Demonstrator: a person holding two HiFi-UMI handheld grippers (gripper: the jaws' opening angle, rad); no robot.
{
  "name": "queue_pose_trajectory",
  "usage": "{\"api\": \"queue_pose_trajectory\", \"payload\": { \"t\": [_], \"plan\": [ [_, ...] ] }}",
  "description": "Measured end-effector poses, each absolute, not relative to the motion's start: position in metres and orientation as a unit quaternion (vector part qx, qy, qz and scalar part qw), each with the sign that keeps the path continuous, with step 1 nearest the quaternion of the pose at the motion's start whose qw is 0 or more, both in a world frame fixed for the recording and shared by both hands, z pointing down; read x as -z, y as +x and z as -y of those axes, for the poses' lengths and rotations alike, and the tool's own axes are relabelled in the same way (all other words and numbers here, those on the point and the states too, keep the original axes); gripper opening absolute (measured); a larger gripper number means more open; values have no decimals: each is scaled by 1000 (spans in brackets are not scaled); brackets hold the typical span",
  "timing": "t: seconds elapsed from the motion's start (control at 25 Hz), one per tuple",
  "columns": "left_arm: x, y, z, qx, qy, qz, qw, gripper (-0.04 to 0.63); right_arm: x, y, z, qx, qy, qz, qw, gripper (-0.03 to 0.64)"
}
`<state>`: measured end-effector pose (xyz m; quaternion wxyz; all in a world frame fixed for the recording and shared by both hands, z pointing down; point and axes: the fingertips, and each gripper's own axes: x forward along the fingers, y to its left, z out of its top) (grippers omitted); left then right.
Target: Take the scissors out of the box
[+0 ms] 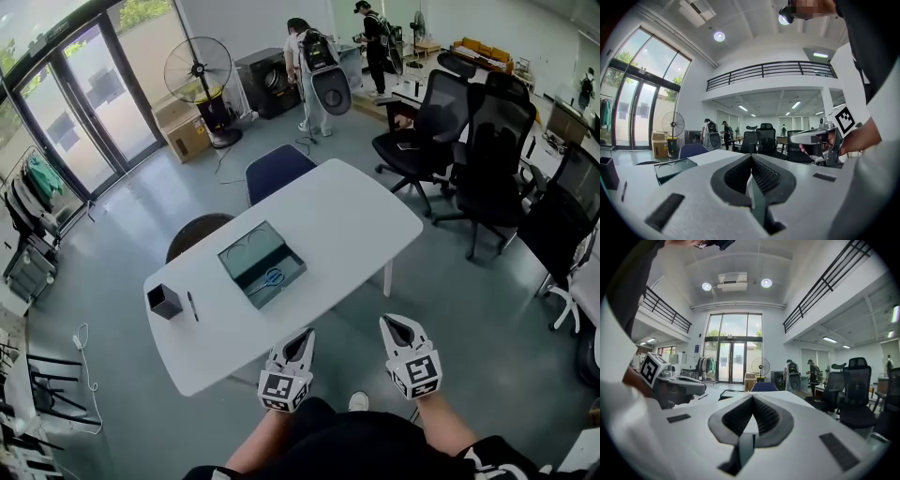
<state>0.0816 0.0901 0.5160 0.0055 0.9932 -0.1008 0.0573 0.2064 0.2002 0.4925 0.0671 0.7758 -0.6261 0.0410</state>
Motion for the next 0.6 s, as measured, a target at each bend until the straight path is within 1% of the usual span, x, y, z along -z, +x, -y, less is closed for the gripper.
{"api": "queue_pose_trajectory", "payload": {
  "t": [0.28, 0.6],
  "plan": [
    [-524, 89, -58, -60, 989, 132, 18, 12, -493, 209, -150, -50, 747, 661, 54, 6],
    [-532, 90, 10, -68, 985, 157, 24, 12, -512, 205, -56, -71, 693, 713, 84, 6]
  ]
}}
